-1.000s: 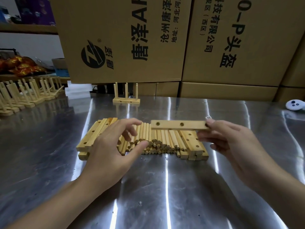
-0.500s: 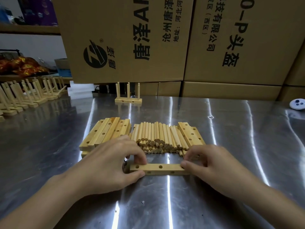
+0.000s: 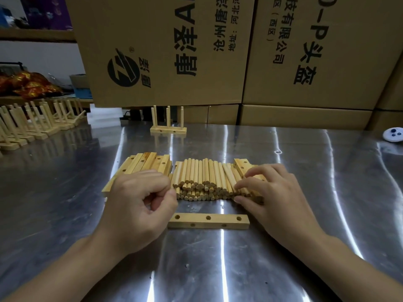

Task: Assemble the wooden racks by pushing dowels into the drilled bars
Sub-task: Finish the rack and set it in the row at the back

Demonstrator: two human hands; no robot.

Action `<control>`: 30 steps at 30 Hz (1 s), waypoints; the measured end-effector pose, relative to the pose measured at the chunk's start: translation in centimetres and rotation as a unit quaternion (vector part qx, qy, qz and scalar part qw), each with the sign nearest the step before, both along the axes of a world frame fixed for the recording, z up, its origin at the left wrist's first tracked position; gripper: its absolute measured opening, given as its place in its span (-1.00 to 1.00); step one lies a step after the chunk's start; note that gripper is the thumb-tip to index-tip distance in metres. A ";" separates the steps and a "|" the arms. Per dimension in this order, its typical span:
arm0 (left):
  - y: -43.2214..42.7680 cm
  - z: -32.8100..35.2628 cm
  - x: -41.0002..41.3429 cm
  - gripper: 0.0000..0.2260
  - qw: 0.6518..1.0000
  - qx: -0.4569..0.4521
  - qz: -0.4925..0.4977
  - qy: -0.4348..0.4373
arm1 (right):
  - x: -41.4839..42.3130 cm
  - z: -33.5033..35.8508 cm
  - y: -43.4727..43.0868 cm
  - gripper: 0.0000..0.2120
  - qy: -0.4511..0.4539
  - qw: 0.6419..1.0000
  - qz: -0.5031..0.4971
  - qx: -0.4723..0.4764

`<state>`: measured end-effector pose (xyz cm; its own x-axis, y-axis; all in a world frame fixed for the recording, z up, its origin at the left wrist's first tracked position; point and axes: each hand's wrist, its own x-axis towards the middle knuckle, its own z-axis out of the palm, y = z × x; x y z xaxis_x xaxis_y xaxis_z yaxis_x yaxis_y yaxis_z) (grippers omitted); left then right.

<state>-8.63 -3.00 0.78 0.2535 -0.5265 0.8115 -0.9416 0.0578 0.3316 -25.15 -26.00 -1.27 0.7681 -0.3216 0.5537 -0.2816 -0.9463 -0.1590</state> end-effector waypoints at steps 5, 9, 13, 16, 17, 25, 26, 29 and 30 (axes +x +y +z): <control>-0.1 -0.2 0.2 -0.64 1.000 -0.009 0.013 0.009 | 0.4 -0.4 0.4 -0.75 -0.003 1.000 -0.004 0.027; -0.6 -0.4 0.0 -0.62 0.999 -0.035 0.020 0.009 | 0.4 -0.3 0.5 -0.88 -0.023 0.999 -0.004 0.035; -0.7 -0.3 0.0 -0.62 0.998 -0.058 0.029 0.014 | 0.3 -0.2 0.6 -0.94 -0.057 0.998 -0.004 0.035; -0.7 -0.3 0.0 -0.62 0.998 -0.056 0.033 0.020 | 0.4 -0.3 0.7 -0.88 -0.045 0.998 -0.010 0.037; -0.8 -0.3 0.0 -0.61 0.998 -0.055 0.034 0.021 | 0.4 -0.3 0.6 -0.86 -0.035 0.998 -0.013 0.040; -0.7 -0.4 -0.2 -0.62 0.997 -0.066 0.035 0.019 | 0.5 -0.3 0.6 -0.94 -0.054 0.996 -0.017 0.061; -0.7 -0.4 -0.2 -0.62 0.997 -0.067 0.035 0.019 | 0.5 -0.3 0.6 -0.91 -0.049 0.997 -0.017 0.061; -0.9 -0.3 -0.3 -0.63 0.997 -0.070 0.033 0.014 | 0.6 -0.2 0.5 -0.84 -0.033 0.998 -0.018 0.057; -0.9 -0.3 -0.3 -0.63 0.997 -0.071 0.032 0.013 | 0.6 -0.2 0.5 -0.87 -0.034 0.998 -0.019 0.057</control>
<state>-8.94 -3.90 0.47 0.3040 -0.3889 0.8697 -0.9364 0.0459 0.3479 -24.57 -25.51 -1.47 0.7160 -0.4137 0.5623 -0.3011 -0.9097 -0.2859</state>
